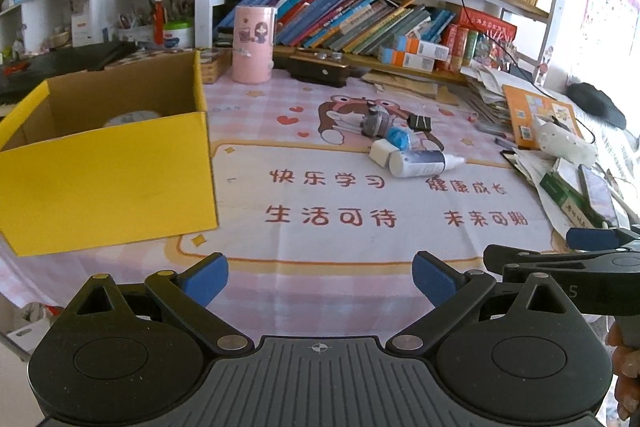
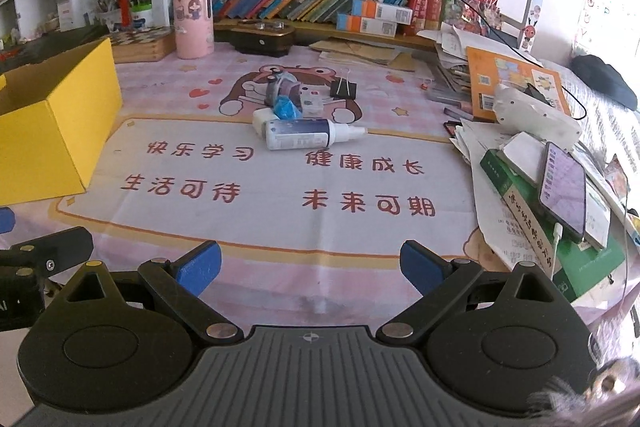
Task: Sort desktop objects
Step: 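Withdraw both open tools from the box back toward the remaining desk items, then grasp the white charger cube with the left tool while the right tool grasps the white tube, then lift and carry the charger cube and white tube toward the yellow box with both tools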
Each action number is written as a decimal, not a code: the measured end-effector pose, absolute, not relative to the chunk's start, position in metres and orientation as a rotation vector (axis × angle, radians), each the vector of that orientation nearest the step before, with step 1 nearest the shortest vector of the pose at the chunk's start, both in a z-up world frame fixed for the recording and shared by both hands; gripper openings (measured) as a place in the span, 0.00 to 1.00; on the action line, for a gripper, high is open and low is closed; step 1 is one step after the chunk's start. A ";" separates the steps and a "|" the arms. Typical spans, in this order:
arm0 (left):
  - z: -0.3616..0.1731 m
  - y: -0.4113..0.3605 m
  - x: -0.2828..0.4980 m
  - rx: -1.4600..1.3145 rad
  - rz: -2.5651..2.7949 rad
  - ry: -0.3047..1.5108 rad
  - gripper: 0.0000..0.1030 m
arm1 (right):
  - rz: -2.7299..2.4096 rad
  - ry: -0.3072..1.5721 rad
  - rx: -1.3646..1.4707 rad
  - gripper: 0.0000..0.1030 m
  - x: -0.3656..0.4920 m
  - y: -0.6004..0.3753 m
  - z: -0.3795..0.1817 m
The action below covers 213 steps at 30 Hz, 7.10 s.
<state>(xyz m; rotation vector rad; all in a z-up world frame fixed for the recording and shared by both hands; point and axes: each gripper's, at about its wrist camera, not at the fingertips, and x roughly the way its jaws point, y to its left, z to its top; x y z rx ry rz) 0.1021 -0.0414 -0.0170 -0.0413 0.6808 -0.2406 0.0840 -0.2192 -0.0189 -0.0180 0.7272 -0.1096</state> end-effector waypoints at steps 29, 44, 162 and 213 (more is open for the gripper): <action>-0.013 -0.097 0.217 -0.065 -0.098 0.716 0.97 | 0.182 0.752 -0.110 0.76 0.232 -0.265 -0.025; -0.005 -0.103 0.243 -0.069 -0.023 0.689 0.97 | 0.364 0.766 -0.258 0.68 0.282 -0.268 -0.041; -0.005 0.091 0.065 -0.258 -0.276 0.676 0.34 | 0.488 0.831 -0.121 0.29 0.089 -0.081 -0.009; 0.006 0.140 0.026 -0.299 -0.170 0.592 0.34 | 0.610 0.802 -0.194 0.29 0.056 -0.015 0.002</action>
